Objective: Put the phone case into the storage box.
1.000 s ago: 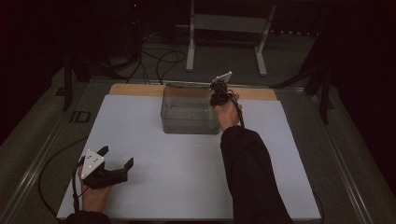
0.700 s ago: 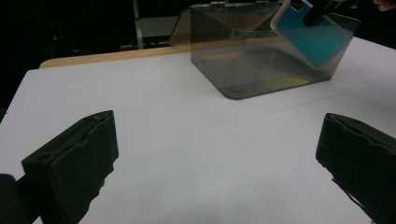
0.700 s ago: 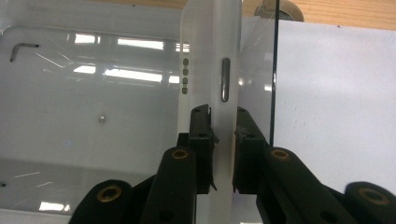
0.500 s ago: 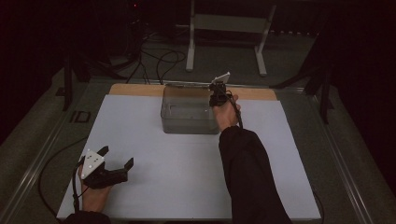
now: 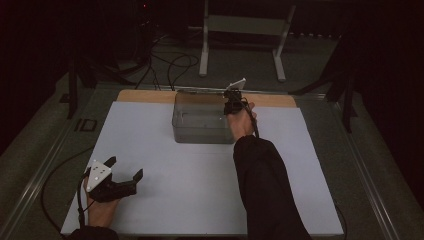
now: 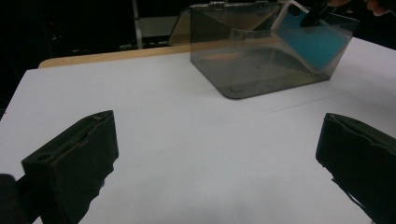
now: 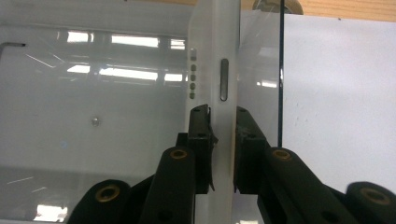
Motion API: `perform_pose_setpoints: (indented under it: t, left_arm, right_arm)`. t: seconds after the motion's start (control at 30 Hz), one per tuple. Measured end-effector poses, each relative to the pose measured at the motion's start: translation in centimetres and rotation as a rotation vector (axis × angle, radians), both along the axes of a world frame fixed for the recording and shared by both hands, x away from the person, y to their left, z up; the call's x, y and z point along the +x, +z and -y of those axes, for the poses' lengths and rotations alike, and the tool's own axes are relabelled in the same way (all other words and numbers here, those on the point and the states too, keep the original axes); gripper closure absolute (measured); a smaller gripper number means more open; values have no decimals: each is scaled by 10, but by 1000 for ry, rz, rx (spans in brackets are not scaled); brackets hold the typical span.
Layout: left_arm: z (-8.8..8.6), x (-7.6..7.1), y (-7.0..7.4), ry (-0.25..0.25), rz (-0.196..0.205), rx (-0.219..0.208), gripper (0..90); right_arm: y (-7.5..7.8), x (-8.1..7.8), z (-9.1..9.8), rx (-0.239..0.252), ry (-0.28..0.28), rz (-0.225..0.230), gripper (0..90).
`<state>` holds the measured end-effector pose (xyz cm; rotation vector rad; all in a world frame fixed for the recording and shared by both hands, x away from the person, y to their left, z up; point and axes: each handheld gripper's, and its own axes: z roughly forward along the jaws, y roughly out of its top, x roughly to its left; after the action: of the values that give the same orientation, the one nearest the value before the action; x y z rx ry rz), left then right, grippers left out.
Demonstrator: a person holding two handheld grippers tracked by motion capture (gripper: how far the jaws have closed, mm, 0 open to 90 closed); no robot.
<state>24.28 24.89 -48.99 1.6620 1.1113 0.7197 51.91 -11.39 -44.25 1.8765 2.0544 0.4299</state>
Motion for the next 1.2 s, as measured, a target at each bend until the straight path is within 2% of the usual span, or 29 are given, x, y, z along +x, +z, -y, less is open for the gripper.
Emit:
perform_pose_setpoints:
  t: [0.53, 0.73, 1.0, 1.13, 1.17, 1.2]
  left_arm:
    - [0, 0, 0, 0, 1, -1, 1]
    - [1, 0, 0, 0, 2, 0, 0]
    - [1, 0, 0, 0, 1, 2, 1]
    - [2, 0, 0, -2, 0, 5, 1]
    - [2, 0, 0, -4, 0, 5, 1]
    - [2, 0, 0, -3, 1, 6, 1]
  right_arm:
    - [-1, 0, -1, 7, -10, -1, 787]
    - [-1, -2, -2, -3, 2, 10, 769]
    - [6, -8, -4, -19, 59, 56, 704]
    - [10, -9, -2, 1, 81, 56, 674]
    - [12, -10, -1, 9, 94, 61, 660]
    - [15, -12, 0, 9, 115, 78, 603]
